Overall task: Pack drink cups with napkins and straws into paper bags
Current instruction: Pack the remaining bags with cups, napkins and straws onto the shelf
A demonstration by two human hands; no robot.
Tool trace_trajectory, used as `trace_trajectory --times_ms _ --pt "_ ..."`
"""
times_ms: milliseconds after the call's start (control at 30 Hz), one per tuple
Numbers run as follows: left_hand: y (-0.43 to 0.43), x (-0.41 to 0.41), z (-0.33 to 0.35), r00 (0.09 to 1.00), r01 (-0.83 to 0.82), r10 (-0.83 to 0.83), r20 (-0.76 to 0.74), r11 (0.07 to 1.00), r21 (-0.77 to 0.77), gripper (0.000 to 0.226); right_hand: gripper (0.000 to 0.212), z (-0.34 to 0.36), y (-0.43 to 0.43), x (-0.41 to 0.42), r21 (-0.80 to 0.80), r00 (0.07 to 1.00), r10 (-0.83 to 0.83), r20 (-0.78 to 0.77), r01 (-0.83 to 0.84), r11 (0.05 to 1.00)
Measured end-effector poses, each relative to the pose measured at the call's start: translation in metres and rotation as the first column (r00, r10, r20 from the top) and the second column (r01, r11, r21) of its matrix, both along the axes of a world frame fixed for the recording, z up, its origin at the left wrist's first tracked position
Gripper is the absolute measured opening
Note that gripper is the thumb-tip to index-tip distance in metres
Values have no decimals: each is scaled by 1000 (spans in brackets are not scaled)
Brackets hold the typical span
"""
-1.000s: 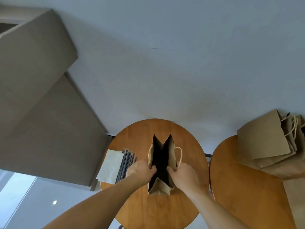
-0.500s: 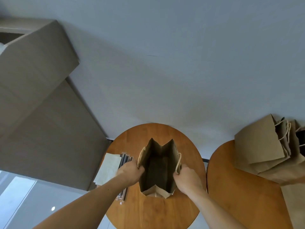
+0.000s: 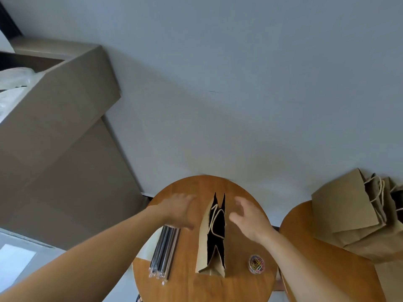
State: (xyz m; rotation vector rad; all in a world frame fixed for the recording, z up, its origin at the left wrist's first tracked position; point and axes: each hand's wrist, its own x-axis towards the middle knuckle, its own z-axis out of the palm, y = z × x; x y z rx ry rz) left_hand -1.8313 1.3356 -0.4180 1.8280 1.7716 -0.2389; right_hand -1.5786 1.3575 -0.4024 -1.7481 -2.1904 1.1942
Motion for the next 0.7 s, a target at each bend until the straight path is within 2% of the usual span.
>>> trace_trajectory --times_ms 133,333,533,700 --pt "22 -14 39 990 34 -1 -141 972 232 79 63 37 20 -41 162 997 48 58 -57 985" --pt "44 -58 98 968 79 6 -251 942 326 75 66 81 42 -99 234 967 156 201 -202 951" --pt "57 -120 184 972 18 109 -210 851 524 73 65 152 71 -172 406 949 202 242 -288 868" --pt "39 -192 257 953 -78 252 -169 742 666 71 62 219 84 -253 559 946 260 195 -325 763"
